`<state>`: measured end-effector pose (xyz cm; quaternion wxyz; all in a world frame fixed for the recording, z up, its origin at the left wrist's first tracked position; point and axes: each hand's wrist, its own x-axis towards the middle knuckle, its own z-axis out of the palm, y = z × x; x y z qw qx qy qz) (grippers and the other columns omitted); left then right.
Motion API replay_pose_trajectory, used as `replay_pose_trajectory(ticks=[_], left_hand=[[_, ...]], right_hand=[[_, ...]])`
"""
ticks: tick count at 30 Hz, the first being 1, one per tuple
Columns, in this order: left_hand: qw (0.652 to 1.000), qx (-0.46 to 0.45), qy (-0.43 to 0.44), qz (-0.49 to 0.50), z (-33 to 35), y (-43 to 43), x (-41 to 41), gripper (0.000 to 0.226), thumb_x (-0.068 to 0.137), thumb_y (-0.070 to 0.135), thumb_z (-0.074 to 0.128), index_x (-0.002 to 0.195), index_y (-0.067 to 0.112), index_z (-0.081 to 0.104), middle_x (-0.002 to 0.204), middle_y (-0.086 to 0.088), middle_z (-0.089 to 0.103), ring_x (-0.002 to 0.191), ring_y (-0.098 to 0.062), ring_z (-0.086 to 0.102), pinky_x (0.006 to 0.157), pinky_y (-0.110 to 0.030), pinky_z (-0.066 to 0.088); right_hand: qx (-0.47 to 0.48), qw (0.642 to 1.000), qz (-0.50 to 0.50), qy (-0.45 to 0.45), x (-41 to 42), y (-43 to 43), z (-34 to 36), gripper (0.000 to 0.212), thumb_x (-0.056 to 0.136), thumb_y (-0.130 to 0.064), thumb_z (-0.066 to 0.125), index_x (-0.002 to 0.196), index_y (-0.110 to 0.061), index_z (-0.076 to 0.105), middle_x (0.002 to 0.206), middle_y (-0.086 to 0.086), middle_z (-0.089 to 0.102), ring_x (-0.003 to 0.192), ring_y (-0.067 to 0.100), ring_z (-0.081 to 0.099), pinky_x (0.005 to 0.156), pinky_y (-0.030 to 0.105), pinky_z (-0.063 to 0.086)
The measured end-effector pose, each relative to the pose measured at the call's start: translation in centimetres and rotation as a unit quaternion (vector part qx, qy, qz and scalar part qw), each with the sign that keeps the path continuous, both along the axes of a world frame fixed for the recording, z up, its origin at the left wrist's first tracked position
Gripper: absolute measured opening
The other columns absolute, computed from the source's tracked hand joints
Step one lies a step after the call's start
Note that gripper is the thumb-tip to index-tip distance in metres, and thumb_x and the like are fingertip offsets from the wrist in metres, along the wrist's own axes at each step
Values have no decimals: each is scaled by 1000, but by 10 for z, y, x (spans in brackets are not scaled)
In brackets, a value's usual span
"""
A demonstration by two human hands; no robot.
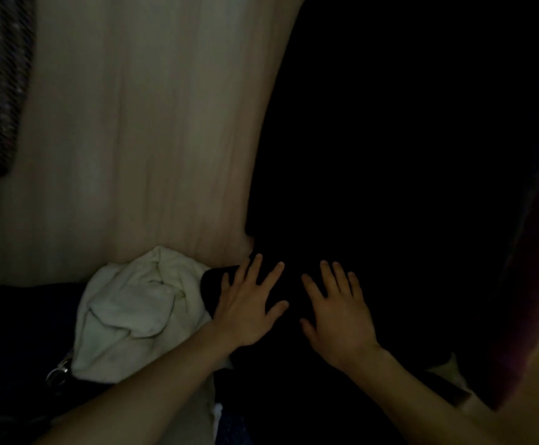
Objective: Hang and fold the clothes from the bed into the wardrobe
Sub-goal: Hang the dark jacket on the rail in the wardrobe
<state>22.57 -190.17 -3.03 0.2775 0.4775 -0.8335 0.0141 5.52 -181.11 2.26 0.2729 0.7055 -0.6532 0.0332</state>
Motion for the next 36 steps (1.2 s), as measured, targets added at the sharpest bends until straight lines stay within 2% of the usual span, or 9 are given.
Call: replay_pose_trajectory(ticks=[3,9,13,18,25,28,31,36], left_hand=[[999,3,-12,42,1,40,6,74,96,70,28,156,44,-7,168,-2,-7,153,-25,-3,120,-60,10],[992,26,-1,124,-14,129,20,75,96,67,33,155,45,-8,168,2,-6,153,-20,-5,121,-55,8],[983,65,-18,171,-18,192,32,75,97,65,36,155,46,-7,168,2,-7,153,-19,-7,121,-53,2],[978,37,-43,201,-10,254,51,73,97,64,34,157,42,-2,168,2,-1,153,-21,-2,121,-56,5],[982,49,-79,164,-16,324,71,67,98,61,36,157,34,16,167,-1,8,152,-24,3,119,-57,8],[987,62,-76,126,-24,352,75,65,99,60,37,156,32,22,166,0,12,151,-24,8,120,-52,12],[994,65,-54,69,-34,376,74,67,98,62,34,156,33,20,165,3,14,149,-22,13,118,-51,16],[992,94,-82,13,-65,414,45,69,99,63,32,158,34,11,167,4,4,153,-20,1,121,-53,9]], right_hand=[[14,997,52,-53,1,21,-8,82,95,-56,46,157,-25,2,165,13,-4,152,31,-3,123,49,0],[81,970,157,-168,6,65,-37,83,96,-54,47,157,-29,-5,165,7,-11,152,26,-4,121,43,11],[106,957,190,-192,13,99,-51,82,96,-53,48,157,-30,-3,165,7,-10,152,27,-4,121,44,15],[93,957,213,-175,23,141,-51,81,95,-55,46,157,-29,0,165,7,-6,151,29,1,119,46,18],[109,963,166,-182,29,214,-58,83,95,-54,49,157,-29,1,165,7,-3,151,30,4,119,48,22],[112,965,129,-200,29,252,-65,83,94,-54,50,157,-30,3,166,6,-1,151,29,6,118,46,25],[113,968,81,-210,24,292,-74,83,93,-55,51,157,-32,5,166,4,2,151,28,8,117,45,25],[124,964,-22,-233,-2,378,-94,85,90,-57,55,156,-32,8,165,3,7,150,24,14,117,39,23]])
